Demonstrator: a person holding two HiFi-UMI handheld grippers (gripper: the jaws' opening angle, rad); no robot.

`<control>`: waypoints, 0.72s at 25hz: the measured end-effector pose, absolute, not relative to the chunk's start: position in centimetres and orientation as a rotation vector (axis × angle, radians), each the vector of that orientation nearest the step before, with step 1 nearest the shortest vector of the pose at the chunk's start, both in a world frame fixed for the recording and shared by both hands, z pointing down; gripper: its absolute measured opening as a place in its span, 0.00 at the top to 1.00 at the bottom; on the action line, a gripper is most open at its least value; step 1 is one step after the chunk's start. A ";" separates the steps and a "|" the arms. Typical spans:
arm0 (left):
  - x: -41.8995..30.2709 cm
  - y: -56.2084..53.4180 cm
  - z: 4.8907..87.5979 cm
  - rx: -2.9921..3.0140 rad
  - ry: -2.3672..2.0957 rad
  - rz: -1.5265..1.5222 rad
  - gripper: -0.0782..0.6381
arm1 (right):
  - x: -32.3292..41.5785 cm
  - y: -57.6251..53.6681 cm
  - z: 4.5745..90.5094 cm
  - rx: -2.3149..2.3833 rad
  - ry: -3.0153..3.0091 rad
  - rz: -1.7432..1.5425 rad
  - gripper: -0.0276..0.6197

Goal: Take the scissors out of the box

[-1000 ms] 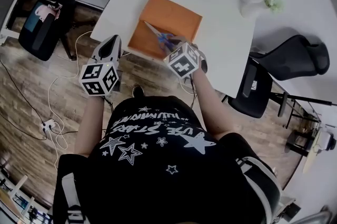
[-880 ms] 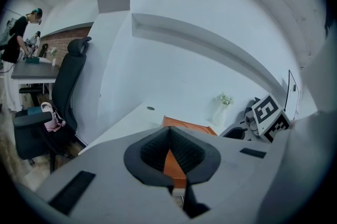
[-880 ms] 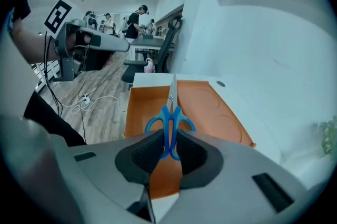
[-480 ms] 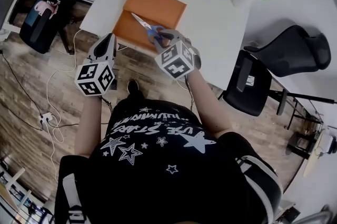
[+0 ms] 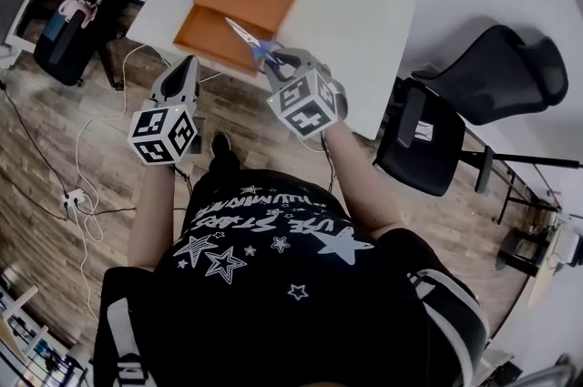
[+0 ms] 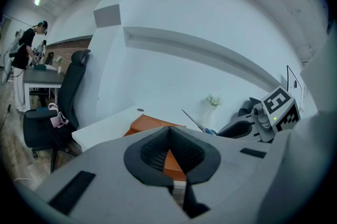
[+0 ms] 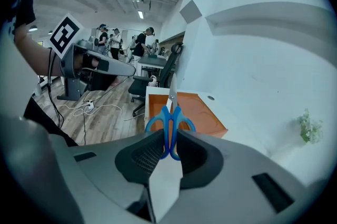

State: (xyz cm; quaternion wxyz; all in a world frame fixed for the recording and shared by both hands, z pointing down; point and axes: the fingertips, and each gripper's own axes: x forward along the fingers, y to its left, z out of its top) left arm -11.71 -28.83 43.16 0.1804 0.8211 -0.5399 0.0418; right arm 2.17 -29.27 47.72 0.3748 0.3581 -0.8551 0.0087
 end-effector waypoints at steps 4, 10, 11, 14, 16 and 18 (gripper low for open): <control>-9.8 -25.7 43.2 2.316 -1.546 0.111 0.87 | 4.1 -26.3 47.6 0.917 -2.212 0.014 0.81; -7.5 -20.7 42.8 2.306 -1.584 0.103 0.87 | 6.4 -21.9 47.1 0.905 -2.243 -0.014 0.81; -7.1 -19.8 42.8 2.304 -1.589 0.101 0.87 | 6.8 -21.0 47.1 0.901 -2.248 -0.017 0.81; -5.8 -17.2 42.6 2.298 -1.604 0.098 0.87 | 8.1 -18.5 47.0 0.887 -2.261 -0.025 0.81; -5.0 -15.4 42.5 2.294 -1.614 0.100 0.87 | 8.9 -16.9 46.9 0.879 -2.269 -0.026 0.81; -4.4 -13.7 42.6 2.289 -1.624 0.103 0.87 | 9.5 -15.4 47.0 0.870 -2.274 -0.027 0.81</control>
